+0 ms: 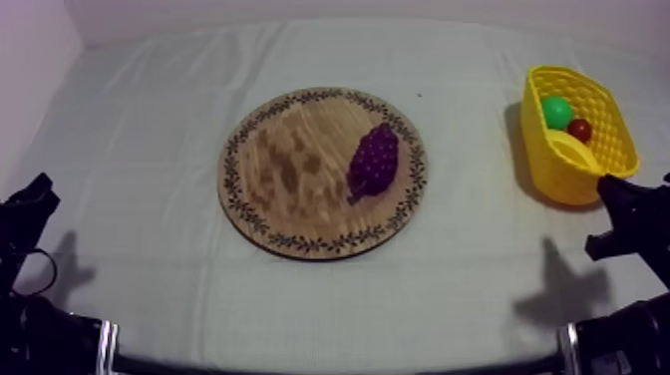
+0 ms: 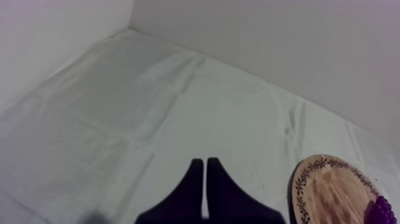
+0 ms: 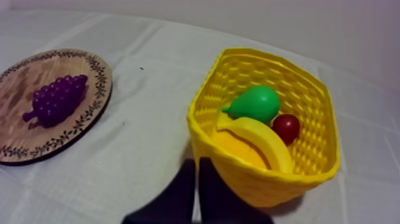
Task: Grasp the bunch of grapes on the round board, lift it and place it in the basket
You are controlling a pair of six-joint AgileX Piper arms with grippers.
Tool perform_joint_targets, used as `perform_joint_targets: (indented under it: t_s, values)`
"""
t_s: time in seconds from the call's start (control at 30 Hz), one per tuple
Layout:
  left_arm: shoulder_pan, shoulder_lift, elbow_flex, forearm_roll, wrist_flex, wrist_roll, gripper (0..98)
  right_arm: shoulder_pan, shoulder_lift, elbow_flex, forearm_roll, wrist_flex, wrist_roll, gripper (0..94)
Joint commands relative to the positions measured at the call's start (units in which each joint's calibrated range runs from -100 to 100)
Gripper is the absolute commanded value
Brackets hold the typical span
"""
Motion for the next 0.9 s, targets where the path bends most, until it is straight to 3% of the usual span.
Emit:
perform_joint_targets:
  t_s: [0.0, 0.23, 0.5, 0.63, 0.87]
  values:
    - [0.0, 0.0, 0.0, 0.01, 0.0, 0.0, 0.0, 0.0, 0.0, 0.0, 0.0, 0.0, 0.0, 0.3]
    - [0.0, 0.0, 0.0, 0.01, 0.0, 0.0, 0.0, -1.1, 0.0, 0.0, 0.0, 0.0, 0.2, 0.3]
    - [0.0, 0.0, 0.0, 0.01, 0.0, 0.0, 0.0, -6.7, 0.0, -0.1, 0.0, 1.0, 1.7, 0.4]
    - [0.0, 0.0, 0.0, 0.01, 0.0, 0.0, 0.0, -8.8, 0.0, -0.4, 0.3, 1.5, -0.2, 0.5]
    - [0.0, 0.0, 0.0, 0.01, 0.0, 0.0, 0.0, -12.0, 9.2, -7.2, 7.6, 4.2, -9.5, 0.5]
